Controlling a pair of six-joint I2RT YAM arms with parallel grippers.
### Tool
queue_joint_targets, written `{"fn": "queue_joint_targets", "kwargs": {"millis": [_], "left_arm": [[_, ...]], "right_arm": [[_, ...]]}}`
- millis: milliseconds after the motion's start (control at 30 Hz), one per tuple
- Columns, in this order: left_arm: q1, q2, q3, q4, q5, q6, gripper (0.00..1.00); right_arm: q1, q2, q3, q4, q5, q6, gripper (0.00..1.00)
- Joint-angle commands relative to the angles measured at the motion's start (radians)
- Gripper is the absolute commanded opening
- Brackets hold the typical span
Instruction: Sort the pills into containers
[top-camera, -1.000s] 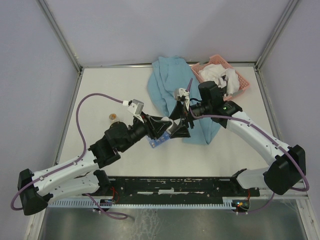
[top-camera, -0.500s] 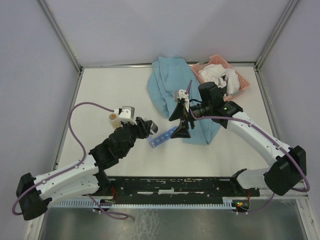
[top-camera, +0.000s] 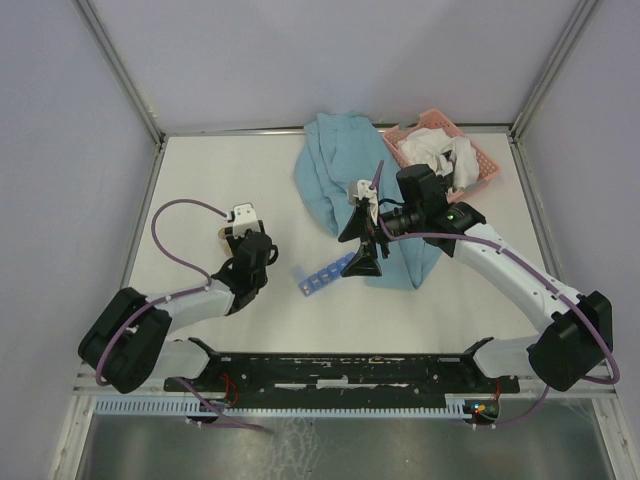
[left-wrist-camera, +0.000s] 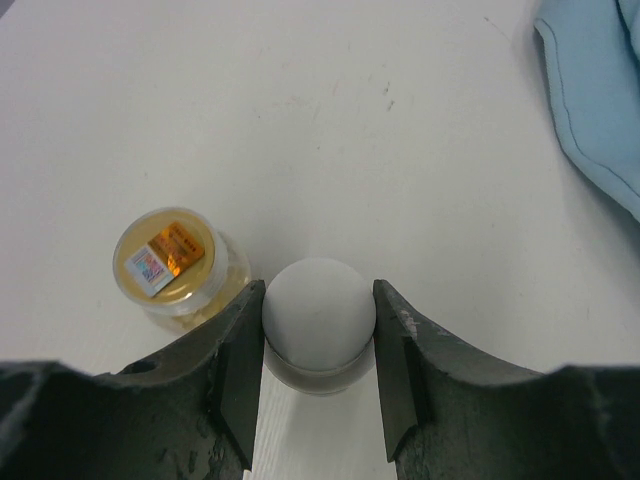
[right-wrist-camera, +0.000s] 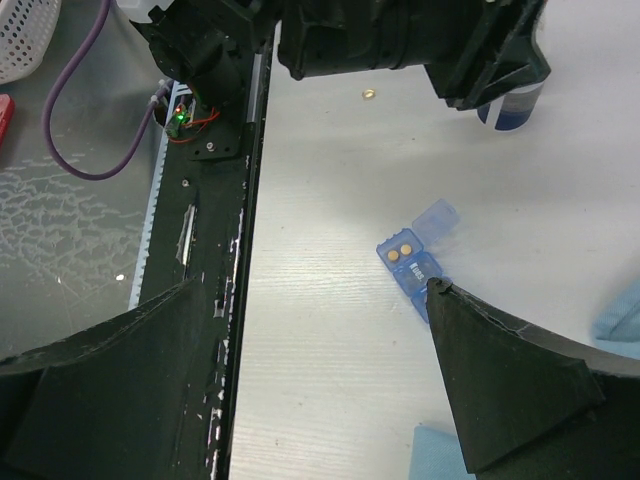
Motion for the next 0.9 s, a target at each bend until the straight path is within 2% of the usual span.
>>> {"fn": "queue_joint_targets", "kwargs": {"millis": [0,200,300,367,467,567,600,667,867], "left_arm": [[0.046,0.102,0.097,0.174,-0.015,0.083,0.03],[0.087,0.227,0.163,0.229,0.028,0.099,0.03],[0.104,0.283,0.197,0.217,0.03,0.09,0.06],[0.111,0.303,0.218,0.195,0.029,0.08,0.17],[0.115,0.31,0.236,0.162,0.029,0.061,0.39],[0.115,0.282,0.238,0.126,0.042,0.041,0.72],[0.115,0.264,0.238,0.107,0.055,0.031,0.8],[0.114,0.212,0.241,0.051,0.098,0.001,0.86],[0.114,-0.007,0.242,-0.125,0.3,-0.058,0.94]], "right_arm": [[-0.004,-0.016,0.043,0.011,-0.004,-0.019,1.0],[-0.004,-0.015,0.043,0.005,0.001,-0.027,1.0],[-0.004,-0.017,0.044,0.003,0.001,-0.03,1.0],[-0.005,-0.016,0.045,0.001,0.003,-0.033,1.0],[-0.004,-0.014,0.045,-0.003,0.004,-0.037,0.99],[-0.005,-0.013,0.044,-0.003,0.004,-0.04,1.0],[-0.004,-0.012,0.046,-0.003,0.005,-0.04,0.99],[-0.004,-0.01,0.046,-0.004,0.005,-0.041,1.0],[-0.004,-0.008,0.049,-0.017,0.022,-0.058,1.0]]}}
